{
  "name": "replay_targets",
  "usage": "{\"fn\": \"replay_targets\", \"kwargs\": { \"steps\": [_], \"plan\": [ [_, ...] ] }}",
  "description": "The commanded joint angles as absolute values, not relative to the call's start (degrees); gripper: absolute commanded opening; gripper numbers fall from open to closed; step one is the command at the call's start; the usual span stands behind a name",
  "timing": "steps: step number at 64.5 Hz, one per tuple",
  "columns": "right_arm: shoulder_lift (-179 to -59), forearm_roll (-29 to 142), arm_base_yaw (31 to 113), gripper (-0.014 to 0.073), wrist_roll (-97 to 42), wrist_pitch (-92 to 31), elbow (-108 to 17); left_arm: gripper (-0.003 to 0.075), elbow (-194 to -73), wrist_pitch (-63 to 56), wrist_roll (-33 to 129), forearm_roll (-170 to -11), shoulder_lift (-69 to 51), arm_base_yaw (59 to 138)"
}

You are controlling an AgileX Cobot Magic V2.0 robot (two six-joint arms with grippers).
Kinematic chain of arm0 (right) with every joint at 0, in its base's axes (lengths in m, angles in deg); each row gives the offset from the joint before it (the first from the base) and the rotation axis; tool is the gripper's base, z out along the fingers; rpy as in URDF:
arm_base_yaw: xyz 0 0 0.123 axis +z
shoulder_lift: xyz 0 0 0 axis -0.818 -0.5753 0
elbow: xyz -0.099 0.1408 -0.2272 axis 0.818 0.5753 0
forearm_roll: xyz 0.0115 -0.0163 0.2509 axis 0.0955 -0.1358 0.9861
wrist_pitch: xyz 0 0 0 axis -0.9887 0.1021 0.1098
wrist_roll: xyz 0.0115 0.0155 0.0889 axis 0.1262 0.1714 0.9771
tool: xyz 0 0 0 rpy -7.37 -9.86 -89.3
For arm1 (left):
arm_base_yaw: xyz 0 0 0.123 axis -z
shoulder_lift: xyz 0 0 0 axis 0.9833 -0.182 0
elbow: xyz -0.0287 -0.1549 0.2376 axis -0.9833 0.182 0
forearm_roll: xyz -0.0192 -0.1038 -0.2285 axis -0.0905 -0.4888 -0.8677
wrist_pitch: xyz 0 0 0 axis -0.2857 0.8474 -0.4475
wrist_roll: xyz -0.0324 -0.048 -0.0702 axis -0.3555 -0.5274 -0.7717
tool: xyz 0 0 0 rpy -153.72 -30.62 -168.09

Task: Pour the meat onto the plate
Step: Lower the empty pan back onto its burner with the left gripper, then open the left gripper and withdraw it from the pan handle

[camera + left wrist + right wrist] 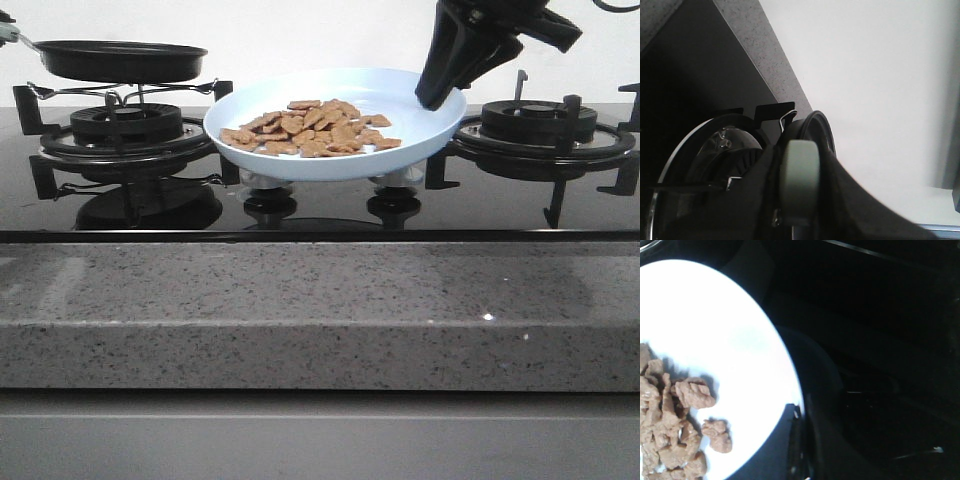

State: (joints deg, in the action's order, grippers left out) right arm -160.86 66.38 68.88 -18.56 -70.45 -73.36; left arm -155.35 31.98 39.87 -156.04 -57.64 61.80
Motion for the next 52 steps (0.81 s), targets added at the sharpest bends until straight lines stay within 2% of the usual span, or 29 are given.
{"fn": "replay_targets", "kwargs": {
  "steps": [1, 7, 21, 35, 40, 52],
  "plan": [
    [-157.4, 68.5, 68.7, -0.0059, -18.9, -68.4, -74.8, -0.0015, -157.1, 33.2, 39.8, -160.2, -54.5, 61.7],
    [-157.4, 68.5, 68.7, -0.0059, -18.9, -68.4, -74.8, 0.0056, -157.1, 32.9, 39.8, -158.9, -54.5, 61.7],
    [-157.4, 68.5, 68.7, -0.0059, -18.9, -68.4, -74.8, 0.0337, -157.1, 34.3, 39.8, -157.3, -54.5, 61.7],
    [-157.4, 68.5, 68.7, -0.0059, -18.9, -68.4, -74.8, 0.0545, -157.1, 35.9, 39.8, -153.6, -54.3, 61.7],
    [-157.4, 68.5, 68.7, -0.0059, -18.9, -68.4, -74.8, 0.0577, -157.1, 37.2, 39.7, -151.1, -54.3, 61.7],
    [-157.4, 68.5, 68.7, -0.0059, -18.9, -68.4, -74.8, 0.0576, -157.1, 41.7, 38.5, -145.2, -54.2, 61.7]
  ]
}}
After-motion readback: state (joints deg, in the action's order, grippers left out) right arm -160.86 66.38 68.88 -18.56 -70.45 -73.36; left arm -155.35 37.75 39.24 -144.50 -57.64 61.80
